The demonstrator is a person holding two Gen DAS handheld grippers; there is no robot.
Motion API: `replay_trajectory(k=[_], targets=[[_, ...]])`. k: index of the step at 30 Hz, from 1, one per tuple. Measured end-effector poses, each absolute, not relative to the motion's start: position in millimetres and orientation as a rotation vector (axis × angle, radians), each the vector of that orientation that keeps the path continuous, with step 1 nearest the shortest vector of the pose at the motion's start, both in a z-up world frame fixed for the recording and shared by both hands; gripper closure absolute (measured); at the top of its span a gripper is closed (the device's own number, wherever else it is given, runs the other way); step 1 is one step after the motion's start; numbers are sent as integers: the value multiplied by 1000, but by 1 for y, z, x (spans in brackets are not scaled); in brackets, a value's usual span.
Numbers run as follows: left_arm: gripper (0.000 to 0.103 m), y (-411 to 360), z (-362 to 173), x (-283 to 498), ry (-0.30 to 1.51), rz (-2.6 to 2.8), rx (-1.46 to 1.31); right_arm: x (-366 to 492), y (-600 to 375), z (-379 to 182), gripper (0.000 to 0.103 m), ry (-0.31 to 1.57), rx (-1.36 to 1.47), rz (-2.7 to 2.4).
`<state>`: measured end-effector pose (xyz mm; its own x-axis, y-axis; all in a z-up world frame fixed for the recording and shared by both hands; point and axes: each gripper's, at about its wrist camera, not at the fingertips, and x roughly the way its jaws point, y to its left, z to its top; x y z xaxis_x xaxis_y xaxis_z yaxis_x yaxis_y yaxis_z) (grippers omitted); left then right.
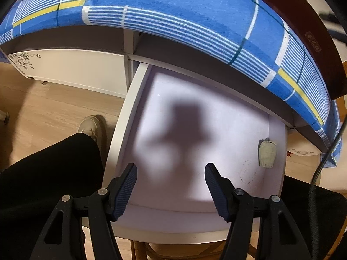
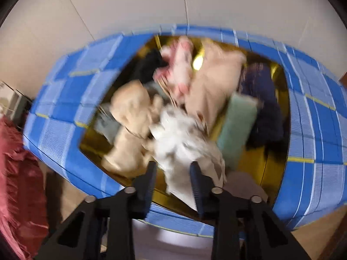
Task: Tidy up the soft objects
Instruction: 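Lower the cream bundle into the tray and open the right tool, then move the left tool down into the drawer toward the pale green sock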
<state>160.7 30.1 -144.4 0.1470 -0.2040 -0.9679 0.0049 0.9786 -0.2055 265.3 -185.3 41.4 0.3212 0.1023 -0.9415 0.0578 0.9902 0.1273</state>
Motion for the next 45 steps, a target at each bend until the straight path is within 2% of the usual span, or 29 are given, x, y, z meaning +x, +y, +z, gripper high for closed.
replay_trajectory(k=[5, 7, 16, 23, 31, 40, 45], targets=[[38, 31, -146, 161, 1418, -139, -162, 277, -193, 13, 77, 1250, 258, 84], [38, 30, -146, 161, 1418, -140, -155, 275, -197, 17, 74, 1236, 288, 124], [38, 15, -149, 160, 1425, -152, -78, 202, -229, 77, 73, 1037, 256, 228], [38, 10, -150, 159, 1410, -160, -45, 138, -246, 84, 61, 986, 152, 228], [38, -12, -154, 155, 1402, -223, 39, 89, -264, 42, 58, 1063, 9, 97], [38, -53, -175, 140, 1438, -319, 156, 69, -289, 11, 56, 1010, 6, 21], [38, -90, -187, 134, 1455, -394, 184, 69, -305, -8, 48, 1007, -20, -33]])
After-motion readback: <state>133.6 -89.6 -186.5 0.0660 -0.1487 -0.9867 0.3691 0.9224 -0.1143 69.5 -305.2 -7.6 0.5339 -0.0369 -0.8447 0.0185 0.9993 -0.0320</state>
